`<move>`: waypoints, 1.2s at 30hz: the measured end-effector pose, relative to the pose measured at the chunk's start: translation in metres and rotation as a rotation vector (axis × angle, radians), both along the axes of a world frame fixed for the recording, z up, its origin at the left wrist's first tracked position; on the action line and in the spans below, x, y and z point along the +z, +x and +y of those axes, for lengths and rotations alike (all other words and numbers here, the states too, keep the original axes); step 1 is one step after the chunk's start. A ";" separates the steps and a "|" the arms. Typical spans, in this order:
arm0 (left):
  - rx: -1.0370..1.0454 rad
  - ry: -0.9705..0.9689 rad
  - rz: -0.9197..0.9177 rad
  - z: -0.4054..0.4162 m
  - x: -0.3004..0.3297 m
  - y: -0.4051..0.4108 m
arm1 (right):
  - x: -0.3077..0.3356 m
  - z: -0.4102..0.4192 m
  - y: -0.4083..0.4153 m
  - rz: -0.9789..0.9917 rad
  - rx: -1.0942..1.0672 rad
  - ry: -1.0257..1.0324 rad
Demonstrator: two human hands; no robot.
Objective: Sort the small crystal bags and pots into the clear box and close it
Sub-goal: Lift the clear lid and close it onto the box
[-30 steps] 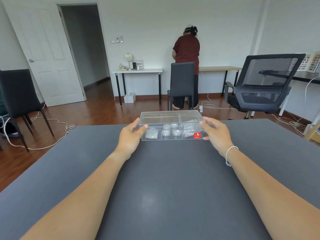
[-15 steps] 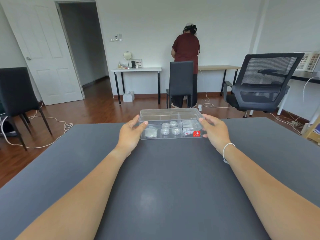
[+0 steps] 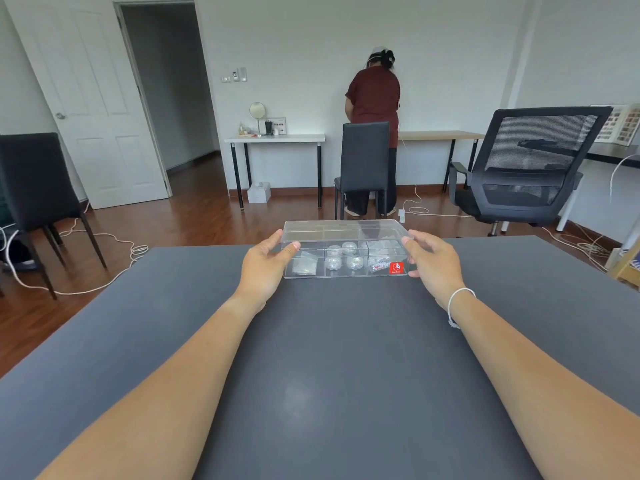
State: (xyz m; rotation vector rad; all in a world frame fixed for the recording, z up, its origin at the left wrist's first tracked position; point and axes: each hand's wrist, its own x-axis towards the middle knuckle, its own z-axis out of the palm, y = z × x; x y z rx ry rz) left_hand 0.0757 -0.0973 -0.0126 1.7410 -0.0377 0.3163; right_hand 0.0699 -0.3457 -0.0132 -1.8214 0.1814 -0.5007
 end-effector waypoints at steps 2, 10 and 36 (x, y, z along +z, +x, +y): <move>-0.003 -0.007 0.004 0.000 0.001 0.000 | 0.000 0.000 -0.001 -0.005 0.005 0.009; 0.007 -0.012 0.024 0.003 -0.002 -0.001 | 0.001 0.000 -0.003 -0.013 0.025 0.029; -0.003 0.053 0.001 0.003 -0.008 -0.001 | 0.001 -0.001 -0.006 0.010 0.040 0.050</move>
